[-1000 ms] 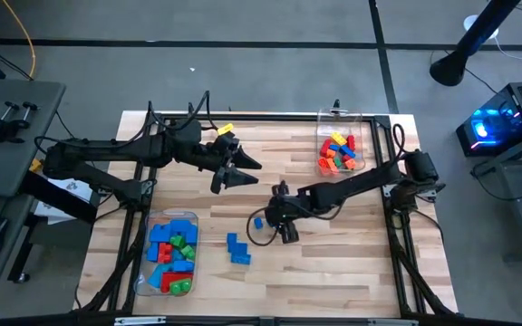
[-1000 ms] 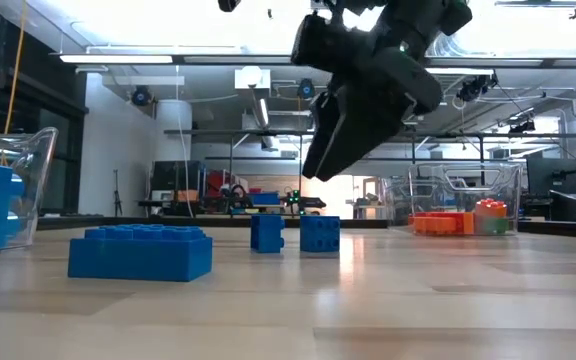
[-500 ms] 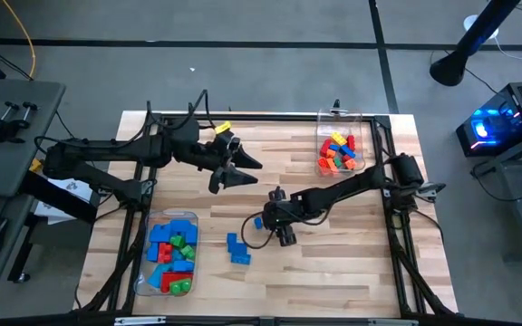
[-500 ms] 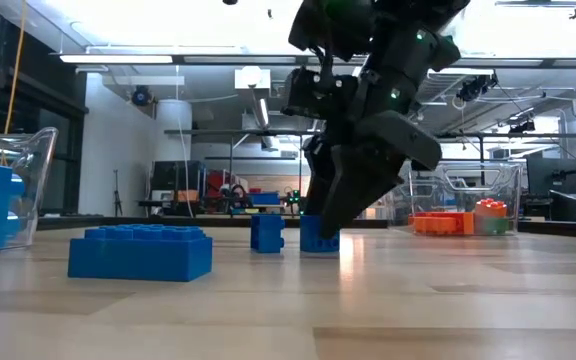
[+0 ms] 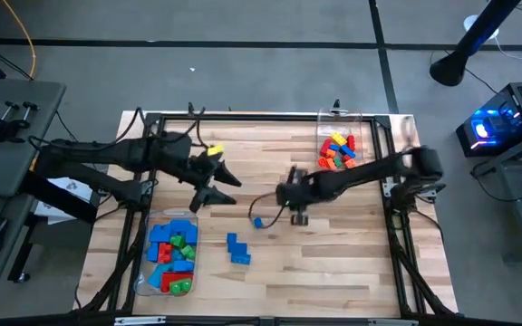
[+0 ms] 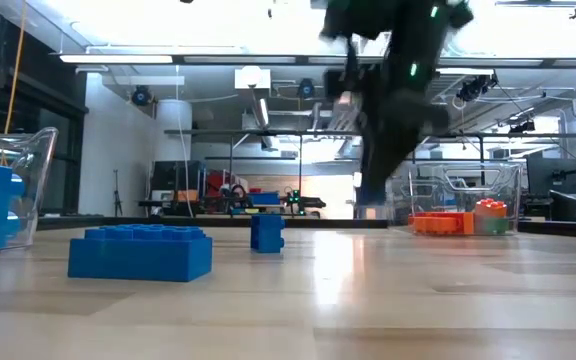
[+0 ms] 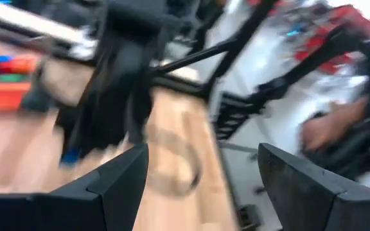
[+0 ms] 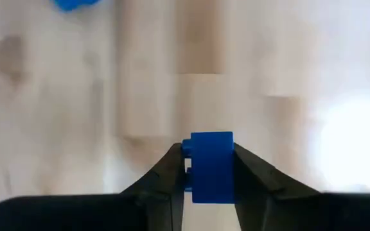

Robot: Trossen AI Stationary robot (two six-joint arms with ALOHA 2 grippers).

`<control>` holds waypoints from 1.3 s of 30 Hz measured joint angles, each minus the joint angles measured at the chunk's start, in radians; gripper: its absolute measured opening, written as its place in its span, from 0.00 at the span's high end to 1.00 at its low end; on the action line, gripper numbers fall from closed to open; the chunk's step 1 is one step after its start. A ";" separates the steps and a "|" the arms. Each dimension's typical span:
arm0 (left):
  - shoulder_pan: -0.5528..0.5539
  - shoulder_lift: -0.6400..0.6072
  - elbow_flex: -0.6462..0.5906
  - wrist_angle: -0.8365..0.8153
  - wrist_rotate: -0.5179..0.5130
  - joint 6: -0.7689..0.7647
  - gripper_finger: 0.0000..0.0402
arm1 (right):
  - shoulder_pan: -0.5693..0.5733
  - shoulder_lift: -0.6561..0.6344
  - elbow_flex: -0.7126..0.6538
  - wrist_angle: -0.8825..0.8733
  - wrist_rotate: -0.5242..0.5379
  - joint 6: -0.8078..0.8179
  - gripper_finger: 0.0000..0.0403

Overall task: Sort blocks by size
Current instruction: Put the small blue game piece into the top transparent bin

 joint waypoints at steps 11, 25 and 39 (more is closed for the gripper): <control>-0.018 0.156 -0.218 0.335 -0.160 -0.148 0.30 | -0.229 -0.594 -0.185 -0.221 0.363 0.330 0.78; 0.088 0.454 0.099 -0.138 -0.087 -0.088 0.30 | -0.484 -0.776 -0.419 0.022 0.224 0.742 0.34; -0.192 0.714 0.265 -0.392 -0.291 0.461 0.30 | -0.487 -0.783 -0.381 -0.007 0.193 0.679 0.31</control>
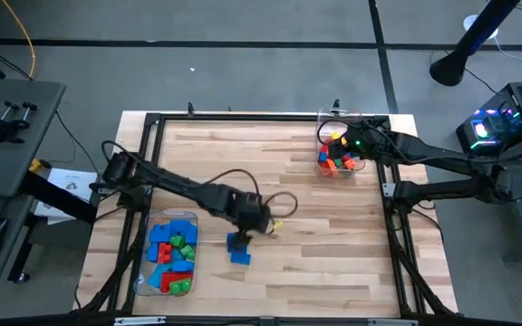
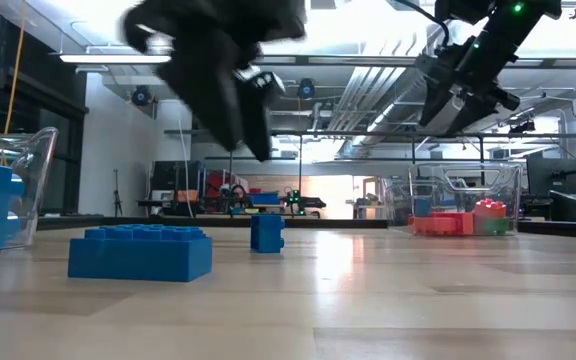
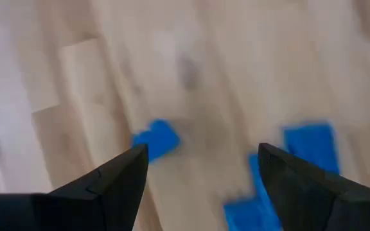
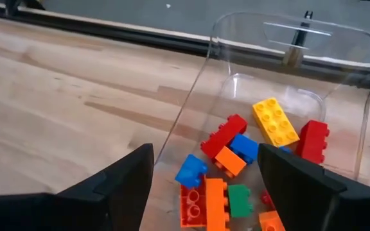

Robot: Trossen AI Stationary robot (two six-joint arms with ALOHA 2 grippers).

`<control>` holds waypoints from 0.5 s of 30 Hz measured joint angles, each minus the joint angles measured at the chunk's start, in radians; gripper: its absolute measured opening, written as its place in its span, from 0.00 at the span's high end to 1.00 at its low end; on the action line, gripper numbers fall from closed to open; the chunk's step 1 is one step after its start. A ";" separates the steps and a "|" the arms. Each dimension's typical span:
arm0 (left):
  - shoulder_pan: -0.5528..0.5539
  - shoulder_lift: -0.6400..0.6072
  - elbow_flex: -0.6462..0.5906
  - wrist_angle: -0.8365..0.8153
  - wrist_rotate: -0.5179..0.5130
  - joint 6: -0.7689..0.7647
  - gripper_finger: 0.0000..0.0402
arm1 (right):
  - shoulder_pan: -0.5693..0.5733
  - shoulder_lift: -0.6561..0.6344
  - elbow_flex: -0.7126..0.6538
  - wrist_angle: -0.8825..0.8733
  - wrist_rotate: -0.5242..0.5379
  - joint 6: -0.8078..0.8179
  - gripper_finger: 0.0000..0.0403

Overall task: Sort blocks by size
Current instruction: Put the small blue game piece into the top transparent bin

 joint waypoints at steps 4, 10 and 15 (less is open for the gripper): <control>0.050 0.037 0.000 0.060 -0.004 -0.282 0.30 | 0.000 0.000 0.000 -0.038 -0.004 0.000 0.31; 0.090 0.038 0.000 0.003 -0.007 -0.688 0.30 | 0.000 0.000 0.000 -0.096 -0.011 -0.003 0.31; 0.093 0.054 0.001 0.016 -0.028 -0.714 0.30 | 0.000 0.000 0.000 -0.101 0.009 -0.007 0.31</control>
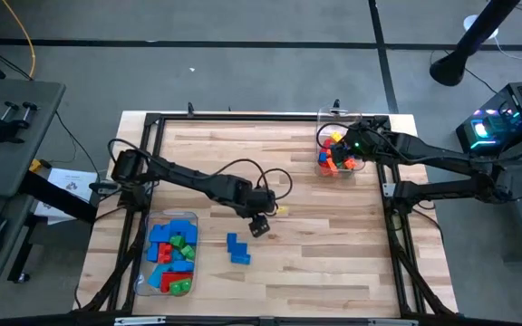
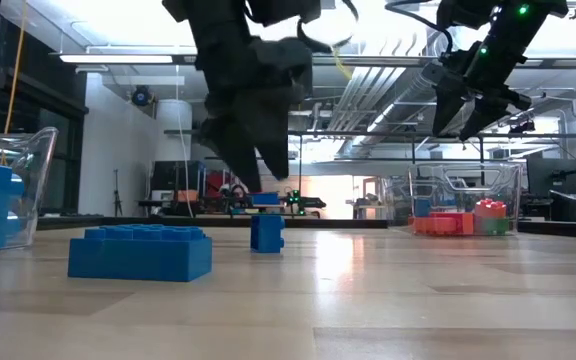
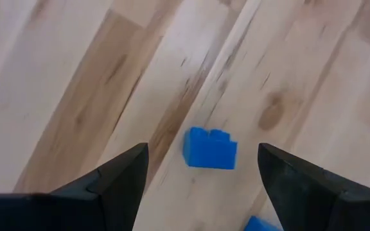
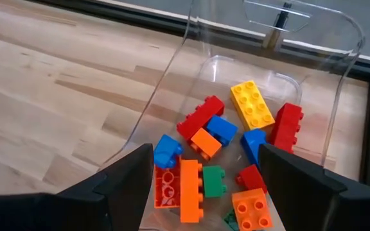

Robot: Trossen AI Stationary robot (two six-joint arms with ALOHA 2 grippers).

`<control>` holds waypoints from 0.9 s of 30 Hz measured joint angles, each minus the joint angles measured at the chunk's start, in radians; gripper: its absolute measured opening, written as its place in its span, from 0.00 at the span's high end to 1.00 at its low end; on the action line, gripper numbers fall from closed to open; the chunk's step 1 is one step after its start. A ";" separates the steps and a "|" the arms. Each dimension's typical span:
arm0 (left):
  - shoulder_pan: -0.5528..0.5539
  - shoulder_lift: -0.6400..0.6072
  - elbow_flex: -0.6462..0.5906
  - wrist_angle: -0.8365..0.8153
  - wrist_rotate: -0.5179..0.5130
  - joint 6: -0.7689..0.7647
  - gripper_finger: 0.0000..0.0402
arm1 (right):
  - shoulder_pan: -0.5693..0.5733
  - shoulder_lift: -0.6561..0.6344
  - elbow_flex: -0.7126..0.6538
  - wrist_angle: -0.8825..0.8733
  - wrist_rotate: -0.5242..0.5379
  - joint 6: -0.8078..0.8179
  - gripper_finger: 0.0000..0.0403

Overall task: Sort blocks by size
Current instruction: Put the small blue game piece into the top transparent bin

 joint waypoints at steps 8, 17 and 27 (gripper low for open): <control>-0.007 0.100 -0.003 -0.010 0.022 0.100 0.30 | 0.000 0.001 0.001 0.000 0.009 0.000 0.31; -0.006 0.111 0.000 0.030 0.011 0.104 0.30 | 0.000 0.001 0.001 0.000 0.012 0.007 0.31; -0.006 0.148 0.000 0.062 0.006 0.319 0.30 | 0.000 0.002 0.001 0.000 0.012 0.016 0.31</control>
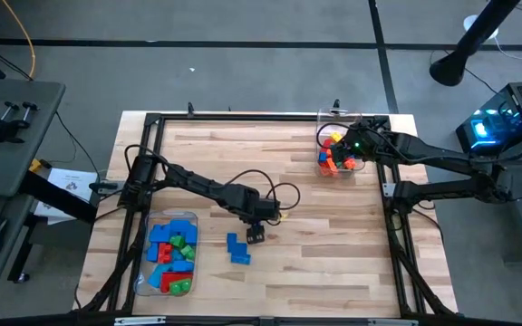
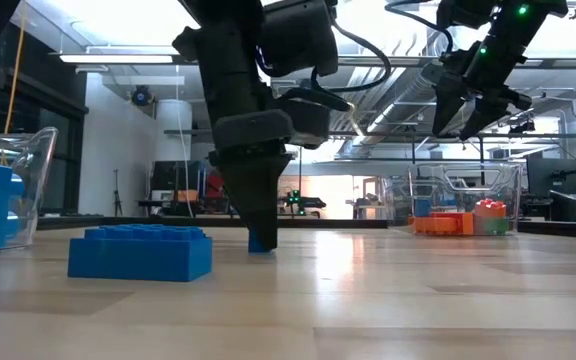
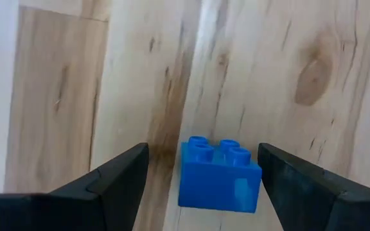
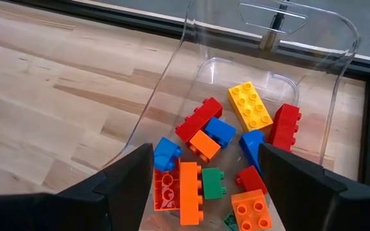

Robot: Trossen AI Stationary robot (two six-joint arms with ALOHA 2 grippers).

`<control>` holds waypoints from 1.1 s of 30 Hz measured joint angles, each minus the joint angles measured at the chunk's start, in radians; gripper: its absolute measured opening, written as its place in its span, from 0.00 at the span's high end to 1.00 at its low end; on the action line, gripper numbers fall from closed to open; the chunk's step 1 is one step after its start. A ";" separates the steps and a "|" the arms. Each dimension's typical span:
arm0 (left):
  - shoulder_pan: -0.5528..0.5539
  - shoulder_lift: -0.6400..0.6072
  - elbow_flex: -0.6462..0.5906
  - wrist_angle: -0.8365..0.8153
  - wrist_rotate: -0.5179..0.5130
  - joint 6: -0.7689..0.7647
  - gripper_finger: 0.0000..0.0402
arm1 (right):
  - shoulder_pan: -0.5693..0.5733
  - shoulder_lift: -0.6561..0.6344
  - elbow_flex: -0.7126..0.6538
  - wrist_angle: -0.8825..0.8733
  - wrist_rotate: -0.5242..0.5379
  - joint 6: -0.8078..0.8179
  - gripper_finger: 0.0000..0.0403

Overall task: Sort blocks by size
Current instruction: Put the small blue game piece into the top transparent bin

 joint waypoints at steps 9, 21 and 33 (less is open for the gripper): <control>0.000 0.002 0.000 -0.002 -0.002 0.075 0.41 | 0.000 0.001 0.000 0.000 -0.001 0.009 0.31; 0.104 -0.149 0.000 0.187 -0.099 0.160 0.75 | 0.042 -0.109 0.039 0.340 -0.157 -0.038 0.31; 0.367 -0.043 0.051 0.825 0.168 0.091 0.75 | 0.138 -0.197 0.130 0.472 -0.138 -0.072 0.31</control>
